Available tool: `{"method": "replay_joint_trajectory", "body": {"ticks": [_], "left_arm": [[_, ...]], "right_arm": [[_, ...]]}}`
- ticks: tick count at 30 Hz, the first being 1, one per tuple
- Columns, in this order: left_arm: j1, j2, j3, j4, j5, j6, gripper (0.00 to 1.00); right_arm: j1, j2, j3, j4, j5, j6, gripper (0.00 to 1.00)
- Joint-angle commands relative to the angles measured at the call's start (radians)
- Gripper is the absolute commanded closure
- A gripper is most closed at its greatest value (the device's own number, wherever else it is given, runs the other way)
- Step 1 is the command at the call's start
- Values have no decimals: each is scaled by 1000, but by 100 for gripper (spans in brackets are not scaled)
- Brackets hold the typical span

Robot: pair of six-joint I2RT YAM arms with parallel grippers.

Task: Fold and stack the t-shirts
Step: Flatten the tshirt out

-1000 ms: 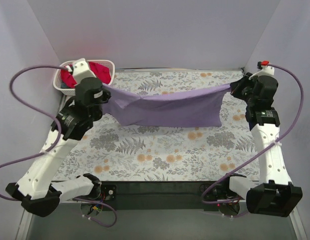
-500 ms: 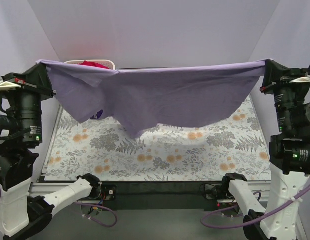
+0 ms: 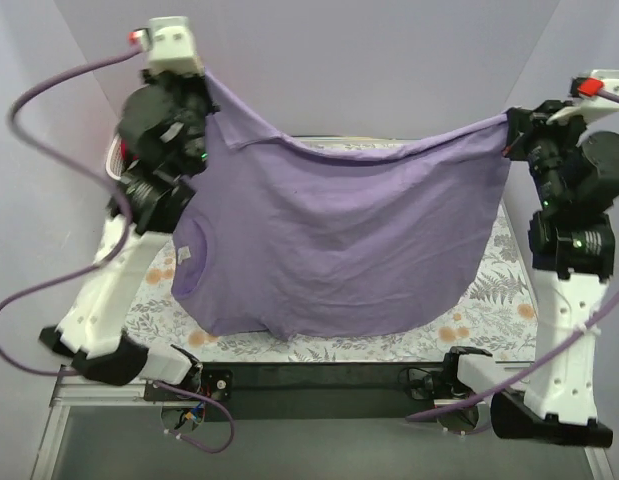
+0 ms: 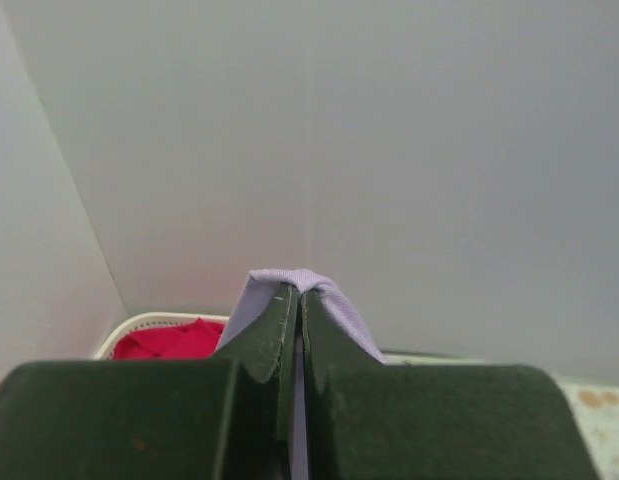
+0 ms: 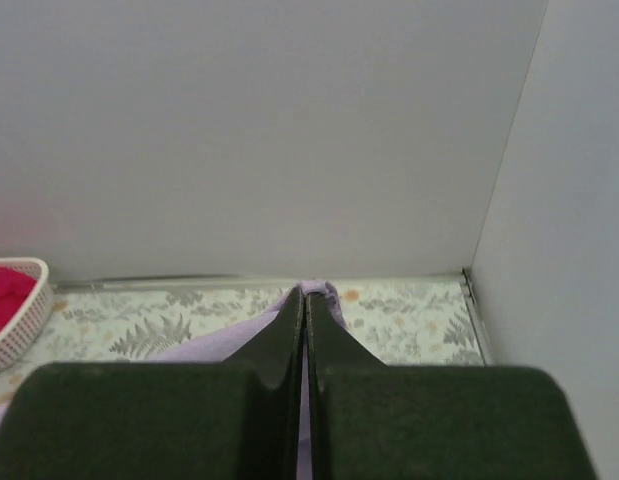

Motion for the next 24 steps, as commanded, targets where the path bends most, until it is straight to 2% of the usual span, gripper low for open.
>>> {"method": "replay_joint_trajectory", "body": {"ticks": [1,5,10,17,24], "left_arm": [[47,163,59,66,42,72,100],[111,279,165,21,129,1,100],[122,280,187,21,143,0,100],[122,47,6,15,181,-42,100],[121,-303,-184,14,275,-89,100]], "right_arm": [[-4,63,-38,18,53,-27,99],[-4,96,-94,95,55,-28,99],[-4,100,-89,118,33,-23,99],[-4,-32,-111,128,41,-49,99],[-4,-218,-152,135,49,-95,99]]}}
